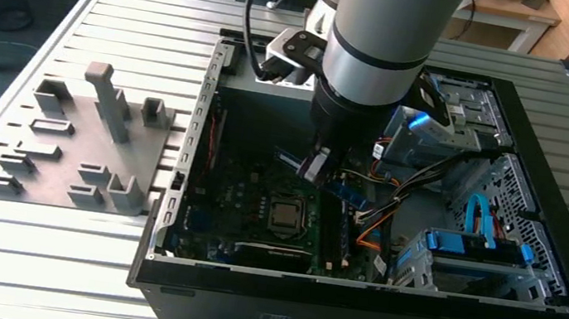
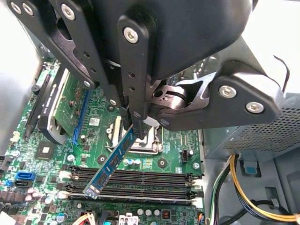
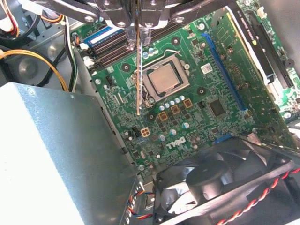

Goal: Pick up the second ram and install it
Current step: 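Insert the second ram into the second slot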

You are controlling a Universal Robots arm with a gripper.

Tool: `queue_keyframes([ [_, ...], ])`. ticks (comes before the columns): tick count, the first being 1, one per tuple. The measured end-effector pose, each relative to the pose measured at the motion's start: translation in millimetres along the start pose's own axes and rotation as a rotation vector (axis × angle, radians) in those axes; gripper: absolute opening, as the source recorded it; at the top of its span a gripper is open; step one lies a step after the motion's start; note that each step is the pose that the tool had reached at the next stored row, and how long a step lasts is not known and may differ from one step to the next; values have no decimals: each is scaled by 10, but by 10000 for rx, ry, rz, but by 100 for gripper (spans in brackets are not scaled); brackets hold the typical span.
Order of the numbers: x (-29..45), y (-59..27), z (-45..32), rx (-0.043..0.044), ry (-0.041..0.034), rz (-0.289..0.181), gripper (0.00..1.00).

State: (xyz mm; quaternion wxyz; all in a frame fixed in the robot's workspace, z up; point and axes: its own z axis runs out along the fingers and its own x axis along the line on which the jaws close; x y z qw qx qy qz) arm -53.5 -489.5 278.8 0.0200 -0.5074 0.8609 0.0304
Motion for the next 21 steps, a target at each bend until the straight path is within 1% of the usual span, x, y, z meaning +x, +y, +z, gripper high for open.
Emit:
queue_keyframes([
  [21,0,0,4,62,-31,943,14],
])
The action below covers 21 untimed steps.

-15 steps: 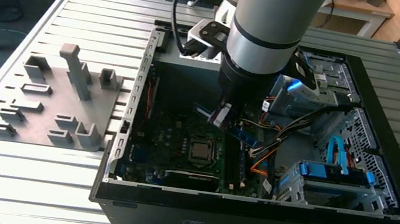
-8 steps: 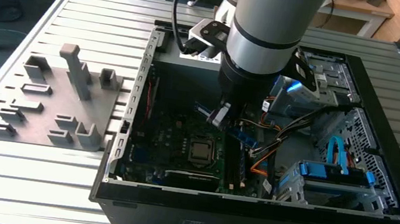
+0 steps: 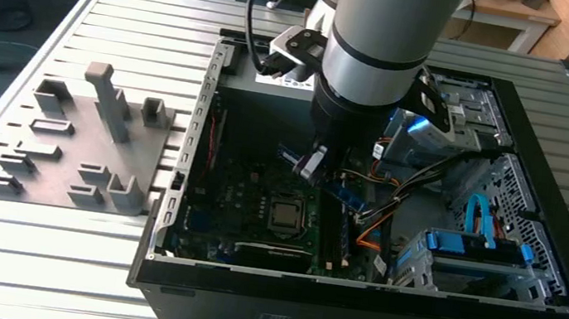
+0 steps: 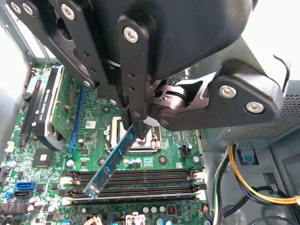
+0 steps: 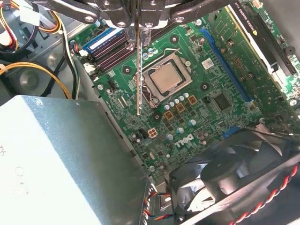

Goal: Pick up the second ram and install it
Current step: 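Insert the second ram into the second slot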

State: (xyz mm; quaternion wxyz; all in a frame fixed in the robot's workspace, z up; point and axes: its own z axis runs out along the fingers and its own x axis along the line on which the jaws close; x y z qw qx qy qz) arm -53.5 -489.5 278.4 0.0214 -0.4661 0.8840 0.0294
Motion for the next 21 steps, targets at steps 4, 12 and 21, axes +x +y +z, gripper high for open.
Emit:
queue_keyframes([
  [4,0,0,1,10,-5,160,14],
  [12,0,0,1,31,-16,475,14],
  [21,0,0,2,55,-27,840,14],
])
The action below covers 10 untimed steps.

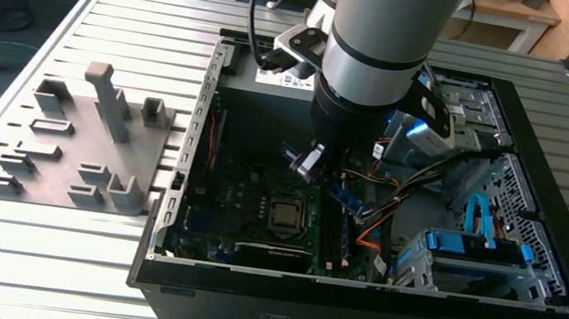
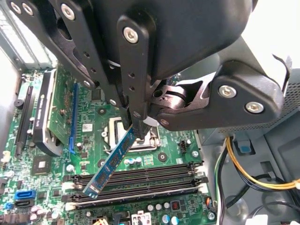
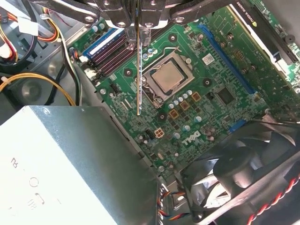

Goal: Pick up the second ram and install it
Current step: 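Insert the second ram into the second slot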

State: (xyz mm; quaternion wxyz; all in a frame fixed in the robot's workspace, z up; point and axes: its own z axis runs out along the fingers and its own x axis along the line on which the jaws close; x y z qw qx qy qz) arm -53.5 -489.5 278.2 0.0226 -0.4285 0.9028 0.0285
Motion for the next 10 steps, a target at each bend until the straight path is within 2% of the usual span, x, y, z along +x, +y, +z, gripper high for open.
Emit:
queue_keyframes([
  [10,0,0,1,26,-12,397,14],
])
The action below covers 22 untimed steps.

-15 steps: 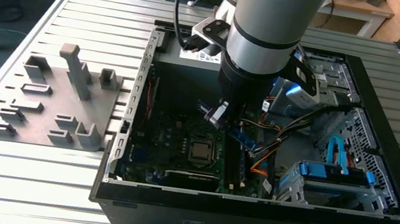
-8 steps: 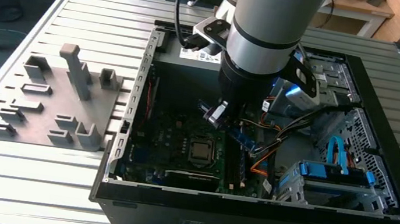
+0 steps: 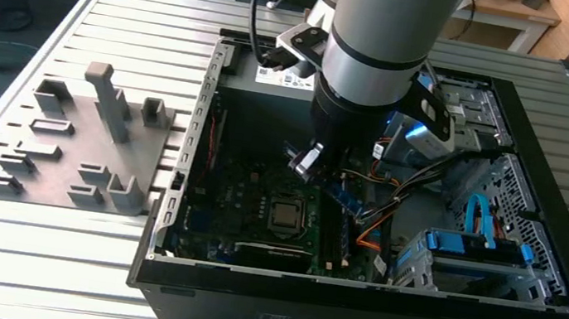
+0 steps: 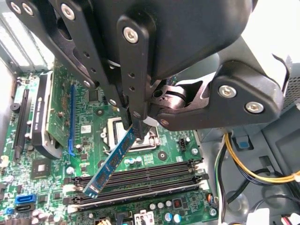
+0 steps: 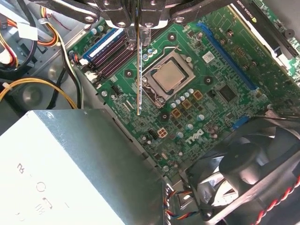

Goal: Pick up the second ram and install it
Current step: 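Insert the second ram into the second slot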

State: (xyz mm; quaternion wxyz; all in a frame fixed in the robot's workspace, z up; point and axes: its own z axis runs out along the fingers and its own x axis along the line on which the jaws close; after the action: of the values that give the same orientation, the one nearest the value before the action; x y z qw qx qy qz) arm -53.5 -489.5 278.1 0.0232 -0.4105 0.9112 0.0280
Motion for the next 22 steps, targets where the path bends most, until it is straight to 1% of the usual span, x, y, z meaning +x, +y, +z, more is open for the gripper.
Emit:
queue_keyframes([
  [15,0,0,5,54,-27,820,14],
  [22,0,0,6,89,-17,1085,14],
])
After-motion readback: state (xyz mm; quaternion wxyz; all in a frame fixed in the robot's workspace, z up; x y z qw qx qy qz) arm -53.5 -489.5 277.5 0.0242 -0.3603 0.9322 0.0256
